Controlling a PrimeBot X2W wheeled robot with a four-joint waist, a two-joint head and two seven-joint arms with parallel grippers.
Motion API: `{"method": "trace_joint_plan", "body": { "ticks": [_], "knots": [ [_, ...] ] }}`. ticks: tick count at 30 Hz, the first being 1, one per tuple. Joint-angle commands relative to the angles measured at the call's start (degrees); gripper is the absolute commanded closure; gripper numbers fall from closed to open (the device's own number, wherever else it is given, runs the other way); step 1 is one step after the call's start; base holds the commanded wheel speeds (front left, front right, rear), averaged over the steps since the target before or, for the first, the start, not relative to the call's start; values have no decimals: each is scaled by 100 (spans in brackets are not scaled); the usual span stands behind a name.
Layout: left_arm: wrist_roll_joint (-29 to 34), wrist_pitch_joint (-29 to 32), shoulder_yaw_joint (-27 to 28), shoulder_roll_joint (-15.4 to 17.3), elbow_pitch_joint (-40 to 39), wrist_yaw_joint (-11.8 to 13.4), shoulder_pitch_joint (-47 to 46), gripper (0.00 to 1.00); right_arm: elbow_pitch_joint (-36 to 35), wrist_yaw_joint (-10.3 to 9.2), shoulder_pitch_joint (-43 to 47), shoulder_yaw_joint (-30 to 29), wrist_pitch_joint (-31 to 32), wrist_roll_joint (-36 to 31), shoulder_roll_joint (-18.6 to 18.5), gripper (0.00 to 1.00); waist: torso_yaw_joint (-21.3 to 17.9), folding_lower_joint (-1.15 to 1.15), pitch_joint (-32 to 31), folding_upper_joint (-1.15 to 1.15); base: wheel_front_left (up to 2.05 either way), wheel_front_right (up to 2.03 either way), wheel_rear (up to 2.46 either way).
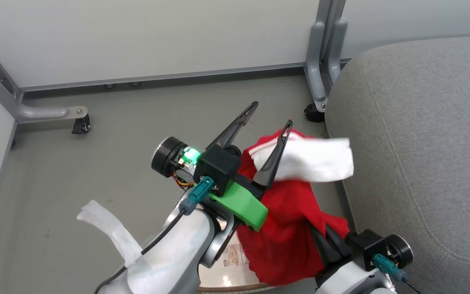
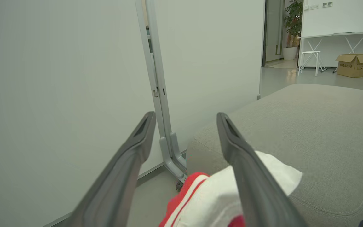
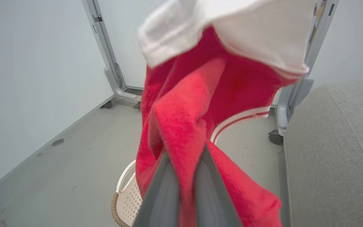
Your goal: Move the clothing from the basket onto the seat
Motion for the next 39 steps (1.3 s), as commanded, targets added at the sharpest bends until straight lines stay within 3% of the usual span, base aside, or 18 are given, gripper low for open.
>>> {"method": "trace_joint_plan", "body": {
  "ticks": [1,14,18,25,31,39],
  "knots": [
    [-28,-14,-11,12,8,13,-60,0,-35,-2,40,-11,-18,25,-13,100,2,0,5,0,0,0,0],
    [-191,-82,63,235,467,52,234,0,-128,-2,-100,-196,-18,-16,34,100,-265,0,171,0,0,0,0],
    [-280,-316,79,361,831,-116,398,0,-324,-2,-146,-450,-19,13,84,100,-512,0,299,0,0,0,0],
    [-248,-664,111,684,1234,-340,743,0,-738,-2,-109,-764,-19,-94,154,100,-1127,0,597,0,0,0,0],
    [-14,-753,257,976,990,-364,1088,0,-1203,-2,41,-919,-18,114,182,100,-1764,0,862,0,0,0,0],
    [123,-739,630,1210,409,-187,1700,0,-1856,-2,206,-1163,-18,566,199,100,-2441,0,1178,0,0,0,0]
  ]
}}
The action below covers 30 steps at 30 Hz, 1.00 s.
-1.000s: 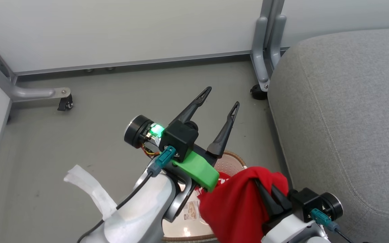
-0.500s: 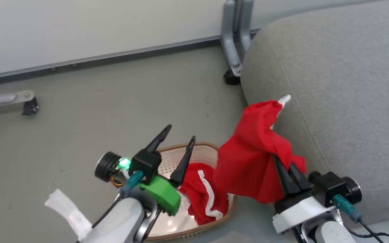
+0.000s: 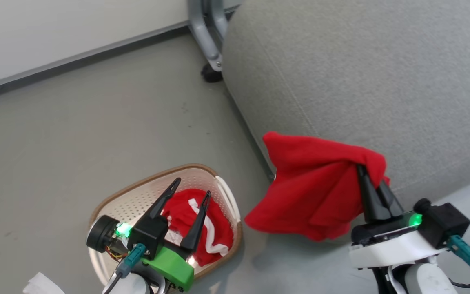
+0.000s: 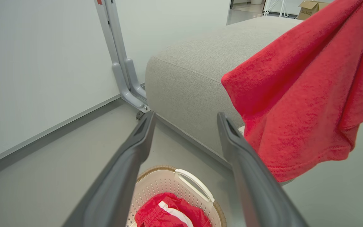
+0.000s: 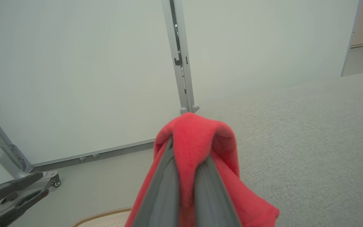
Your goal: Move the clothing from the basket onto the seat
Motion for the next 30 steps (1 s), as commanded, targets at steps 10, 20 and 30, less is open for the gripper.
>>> {"method": "trace_joint_plan", "body": {
  "ticks": [10,20,30],
  "knots": [
    [592,289,-323,323,-595,-196,-397,0,-543,-3,-1005,-1037,-18,573,-6,100,-413,0,1211,0,0,0,0],
    [810,880,-492,394,-1590,-407,-1036,0,373,-3,-3423,-2354,-18,786,-986,100,359,0,2601,0,0,0,0],
    [931,968,-350,481,-2033,-336,-1457,0,2273,-3,-4934,-3060,-18,657,-1868,100,860,0,3377,0,0,0,0]
  ]
}}
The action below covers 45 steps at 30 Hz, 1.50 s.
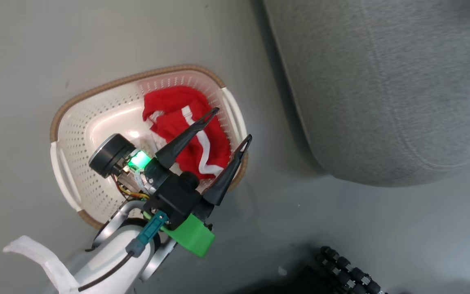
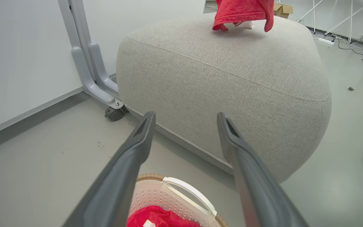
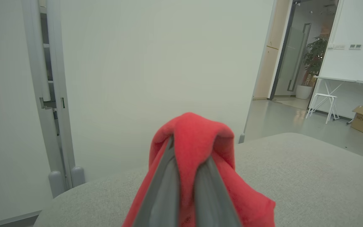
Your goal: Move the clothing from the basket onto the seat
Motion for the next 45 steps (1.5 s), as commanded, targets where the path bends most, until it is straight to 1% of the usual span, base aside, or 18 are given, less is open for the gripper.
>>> {"method": "trace_joint_plan", "body": {
  "ticks": [1,2,3,4,5,9,11,13,16,17,20,24,26,28,30,34,38,45],
  "knots": [
    [59,-35,6,0,39,-7,-167,0,217,-6,-93,-77,-18,-110,103,99,555,-2,571,0,0,0,0],
    [63,-54,1,-14,65,-10,-191,0,356,-6,-115,-142,-18,-196,156,89,572,-2,582,0,0,0,0],
    [58,-92,2,-53,86,6,-227,0,484,-5,-85,-179,-18,-304,247,73,597,-2,591,0,0,0,0],
    [63,-139,12,-95,105,32,-248,0,545,-5,-29,-219,-18,-378,317,54,616,-2,589,0,0,0,0],
    [82,-188,29,-115,152,69,-262,0,588,-7,55,-314,-18,-462,426,0,637,-2,579,0,0,0,0],
    [-69,-327,147,-219,371,205,-182,0,336,-6,489,-608,-18,-705,928,0,681,-2,482,0,0,0,0],
    [-169,-454,253,-288,494,295,-114,0,52,-6,829,-568,-18,-941,1219,0,690,-2,380,0,0,0,0],
    [-294,-575,343,-343,629,369,-49,0,-263,-6,1156,-503,-18,-972,1509,0,694,-2,239,0,0,0,0],
    [-462,-715,492,-459,874,486,68,0,-623,-6,1644,53,-18,-755,1757,0,673,-2,-17,0,0,0,0],
    [-563,-775,544,-557,964,524,110,0,-735,-6,1811,294,-18,-658,1808,0,691,-2,-136,0,0,0,0],
    [-767,-901,629,-782,1236,499,210,0,-1032,-6,2277,955,-18,-628,1865,0,842,-2,-458,0,0,0,0],
    [-833,-997,776,-1104,1600,514,373,0,-1333,-7,2824,1858,-18,-858,1869,0,1127,-2,-955,0,0,0,0],
    [-782,-991,895,-1301,1616,479,453,0,-1447,-7,3040,1761,-18,-923,1856,0,1319,-2,-1221,0,0,0,0],
    [-698,-990,1065,-1395,1639,450,635,0,-1482,-7,3197,1589,-18,-1054,1887,0,1437,-2,-1440,0,0,0,0],
    [-653,-985,1250,-1539,1594,392,830,0,-1505,-2,3375,1639,-18,-1183,1915,0,1557,-2,-1701,0,0,0,0],
    [-562,-986,1687,-1738,1463,328,1322,0,-1613,-5,3829,1842,-18,-1189,1887,0,1762,-2,-2238,0,0,0,0],
    [-497,-987,2181,-1889,1174,310,1929,0,-1742,-5,4335,2138,-18,-1314,1795,0,1841,-2,-2809,0,0,0,0],
    [-189,-985,2751,-1942,590,196,2828,0,-2083,-5,5146,2446,-18,-1309,1713,0,1811,-2,-3518,0,0,0,0]
  ]
}}
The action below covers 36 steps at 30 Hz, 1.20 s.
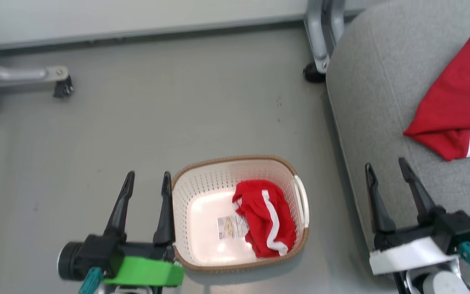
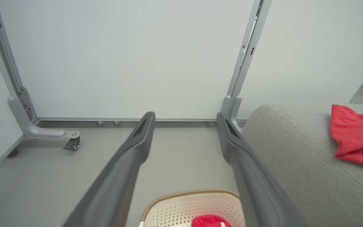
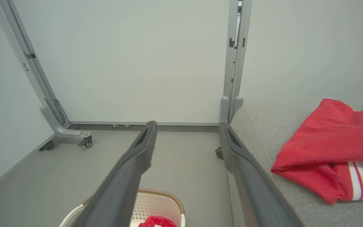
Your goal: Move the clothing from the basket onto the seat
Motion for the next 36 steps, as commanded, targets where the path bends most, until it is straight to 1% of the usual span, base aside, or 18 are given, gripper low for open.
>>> {"method": "trace_joint_plan", "body": {
  "ticks": [1,3,5,9,12,25,29,36],
  "knots": [
    [80,3,69,0,-82,-35,266,0,-38,-4,255,4,-18,33,-27,0,206,1,-832,0,0,0,0],
    [310,3,116,-4,-233,-52,473,0,-71,-4,490,2,-18,50,-13,0,183,1,-996,0,0,0,0],
    [334,3,171,-1,-349,28,711,0,-108,-4,693,42,-18,56,8,0,162,1,-1090,0,0,0,0],
    [123,3,266,-3,-364,180,1022,0,-71,-4,941,132,-18,13,38,0,103,1,-1167,0,0,0,0],
    [56,3,266,-2,-334,203,1145,0,-15,-4,983,188,-18,-44,44,0,76,1,-1185,0,0,0,0],
    [63,3,109,-3,-234,185,961,0,54,-4,834,118,-17,-42,90,0,101,1,-1197,0,0,0,0],
    [21,3,111,-3,-234,217,960,0,82,-4,799,154,-17,0,97,0,104,1,-1187,0,0,0,0],
    [34,3,98,-3,-180,187,949,0,116,-4,726,224,-17,6,104,0,99,1,-1152,0,0,0,0]
  ]
}}
